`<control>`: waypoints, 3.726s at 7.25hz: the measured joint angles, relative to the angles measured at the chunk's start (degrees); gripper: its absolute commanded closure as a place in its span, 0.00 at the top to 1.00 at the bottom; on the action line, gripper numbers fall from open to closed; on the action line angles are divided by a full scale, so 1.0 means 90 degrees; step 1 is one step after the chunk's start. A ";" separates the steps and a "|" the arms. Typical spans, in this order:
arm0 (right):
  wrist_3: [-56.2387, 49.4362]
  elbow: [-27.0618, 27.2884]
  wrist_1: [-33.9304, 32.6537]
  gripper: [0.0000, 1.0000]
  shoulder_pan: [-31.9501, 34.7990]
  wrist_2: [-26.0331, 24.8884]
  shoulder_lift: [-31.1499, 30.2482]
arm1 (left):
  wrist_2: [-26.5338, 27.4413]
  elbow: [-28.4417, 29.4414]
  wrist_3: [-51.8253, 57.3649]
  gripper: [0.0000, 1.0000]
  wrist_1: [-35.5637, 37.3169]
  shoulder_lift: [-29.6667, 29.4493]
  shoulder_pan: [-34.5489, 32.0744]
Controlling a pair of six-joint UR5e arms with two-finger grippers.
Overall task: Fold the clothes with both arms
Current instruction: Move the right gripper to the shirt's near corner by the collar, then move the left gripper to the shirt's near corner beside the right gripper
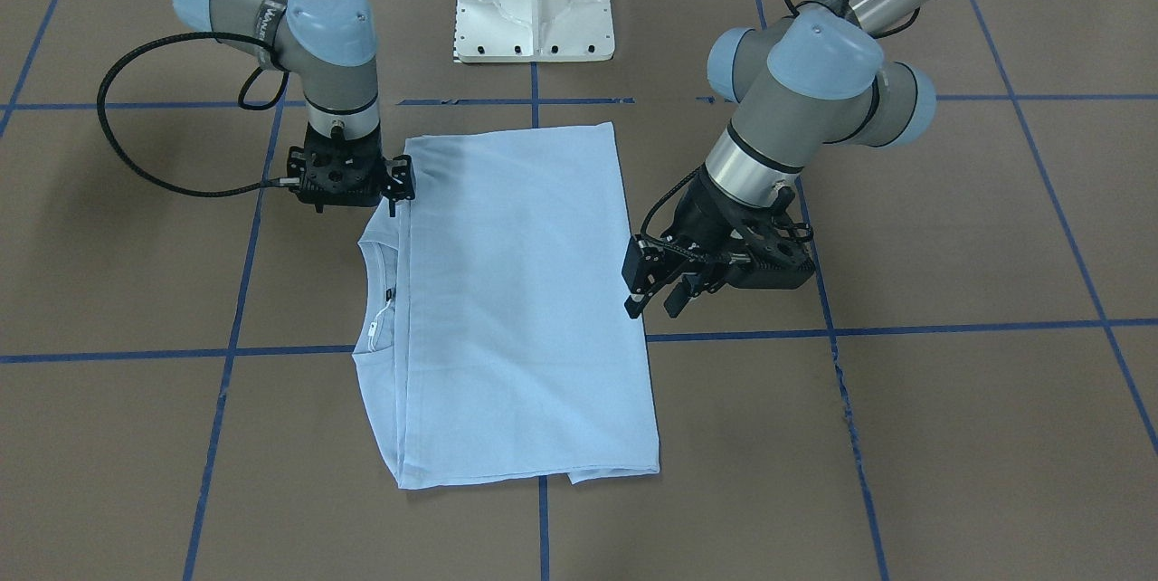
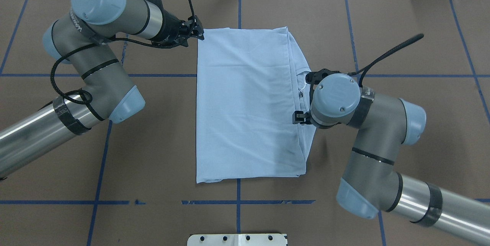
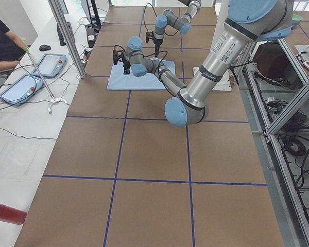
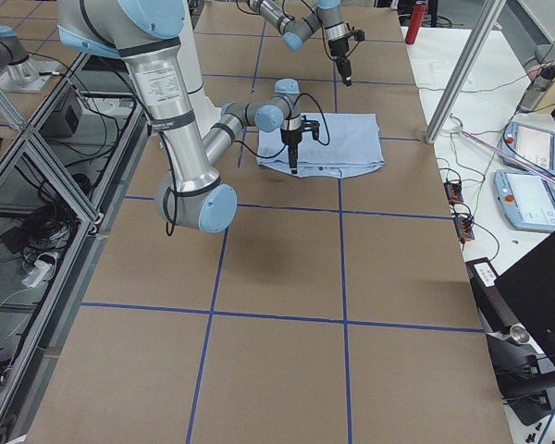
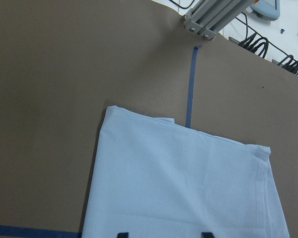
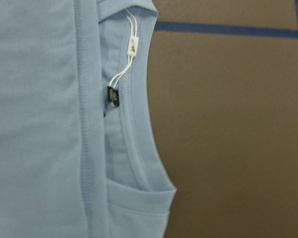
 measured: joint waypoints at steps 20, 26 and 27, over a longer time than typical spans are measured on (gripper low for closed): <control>0.4047 0.0331 0.0538 0.00 -0.1312 -0.0682 -0.0317 | 0.0008 -0.0150 -0.0012 0.58 0.0007 0.0148 0.0009; 0.4050 0.0651 0.0525 0.00 -0.1330 -0.0550 -0.0331 | 0.0314 -0.1211 -0.1052 0.61 0.0198 0.0895 0.0682; 0.4053 0.0660 0.0529 0.00 -0.1352 -0.0544 -0.0331 | 0.0764 -0.1616 -0.1543 0.64 0.0215 0.1295 0.1186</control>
